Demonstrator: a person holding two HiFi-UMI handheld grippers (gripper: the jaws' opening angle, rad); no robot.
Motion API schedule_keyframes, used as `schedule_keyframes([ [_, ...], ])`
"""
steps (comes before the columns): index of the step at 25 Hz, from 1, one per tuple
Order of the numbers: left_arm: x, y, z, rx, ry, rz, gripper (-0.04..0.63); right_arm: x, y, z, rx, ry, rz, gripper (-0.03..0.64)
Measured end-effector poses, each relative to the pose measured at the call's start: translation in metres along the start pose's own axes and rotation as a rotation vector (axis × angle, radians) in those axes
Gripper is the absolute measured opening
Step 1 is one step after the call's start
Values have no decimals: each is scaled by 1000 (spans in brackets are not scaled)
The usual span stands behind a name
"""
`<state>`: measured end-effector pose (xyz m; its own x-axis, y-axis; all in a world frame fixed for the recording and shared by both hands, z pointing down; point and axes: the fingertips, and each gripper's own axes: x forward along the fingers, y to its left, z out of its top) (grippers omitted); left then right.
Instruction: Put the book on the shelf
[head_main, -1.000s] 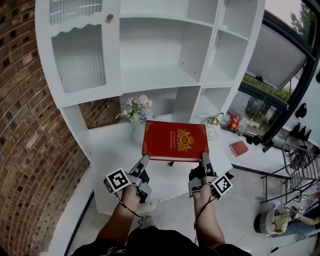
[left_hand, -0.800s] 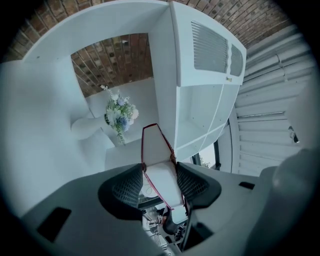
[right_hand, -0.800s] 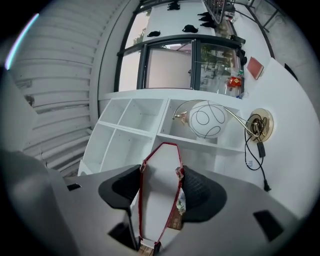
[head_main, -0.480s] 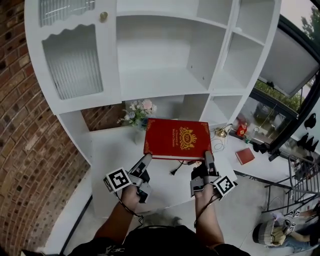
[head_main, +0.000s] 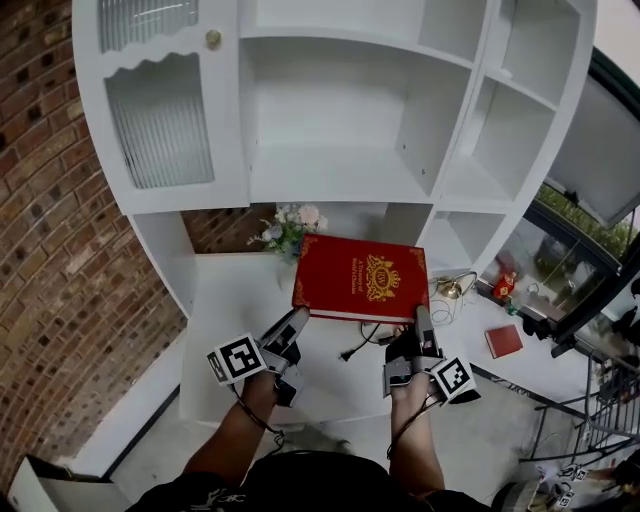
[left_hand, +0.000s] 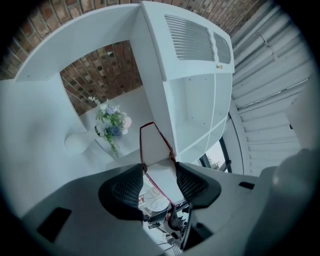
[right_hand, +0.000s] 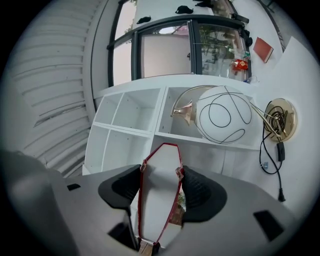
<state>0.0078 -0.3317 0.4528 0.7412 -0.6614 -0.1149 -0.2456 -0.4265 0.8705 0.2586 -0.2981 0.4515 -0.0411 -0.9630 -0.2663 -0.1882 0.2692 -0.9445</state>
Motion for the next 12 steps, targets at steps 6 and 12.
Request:
schedule_keyframes([
  [6, 3, -16, 4, 63, -37, 5, 218, 13, 11, 7, 15, 40, 40, 273],
  [12, 6, -37, 11, 124, -69, -30, 216, 23, 32, 14, 12, 60, 103, 273],
])
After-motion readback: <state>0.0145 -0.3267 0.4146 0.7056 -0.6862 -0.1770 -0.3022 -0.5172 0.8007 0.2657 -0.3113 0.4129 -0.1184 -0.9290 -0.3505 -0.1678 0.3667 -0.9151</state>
